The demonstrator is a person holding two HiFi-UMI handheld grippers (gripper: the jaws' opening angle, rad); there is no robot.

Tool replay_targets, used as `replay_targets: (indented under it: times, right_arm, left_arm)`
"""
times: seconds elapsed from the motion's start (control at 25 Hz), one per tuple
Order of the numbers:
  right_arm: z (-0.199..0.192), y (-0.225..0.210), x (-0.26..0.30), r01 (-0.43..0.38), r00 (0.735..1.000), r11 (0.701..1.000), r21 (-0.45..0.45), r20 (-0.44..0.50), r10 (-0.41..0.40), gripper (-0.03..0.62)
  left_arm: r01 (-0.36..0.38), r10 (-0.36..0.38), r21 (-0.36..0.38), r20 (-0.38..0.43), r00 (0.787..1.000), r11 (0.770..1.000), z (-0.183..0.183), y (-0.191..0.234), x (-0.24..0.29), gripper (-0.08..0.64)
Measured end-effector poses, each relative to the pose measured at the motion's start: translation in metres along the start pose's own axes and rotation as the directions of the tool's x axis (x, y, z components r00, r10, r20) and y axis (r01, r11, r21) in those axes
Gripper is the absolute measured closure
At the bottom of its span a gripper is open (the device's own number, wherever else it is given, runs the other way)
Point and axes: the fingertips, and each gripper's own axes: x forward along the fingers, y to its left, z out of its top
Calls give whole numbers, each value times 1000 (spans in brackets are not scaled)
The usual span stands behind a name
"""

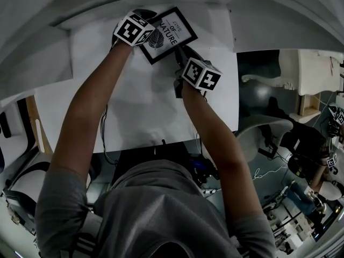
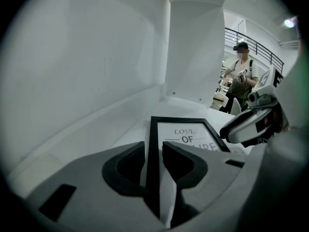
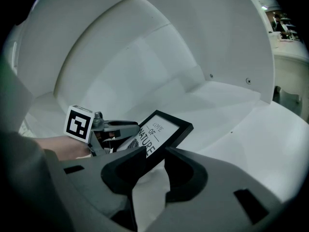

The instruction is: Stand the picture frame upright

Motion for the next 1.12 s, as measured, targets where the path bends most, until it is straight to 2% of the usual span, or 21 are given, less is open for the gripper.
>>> replay_targets:
  times: [0.36,0.68,0.92,1.12]
  right_arm:
    - [-2,-1,2,16,1000,1000,-25,-23,-16,471]
    - [-8,-7,-3,32,997,993,-110,-59,-39,471]
    - [-9,-11,-7,5,994,989,-148,-106,-21,472]
    - [-9,-12,-7,-19,990,975,-220,-141,-12,479]
  left_arm:
    - [9,-10,-14,-15,1000,1000,-5,-8,-7,453]
    - [14,-16,-50,-38,999,999,-22,-22,-23,453]
    - [5,-10,-83,-54,998,997,-35,-35,-36,453]
    - [-5,-4,-134,-66,998,991,-46,-46,-48,453]
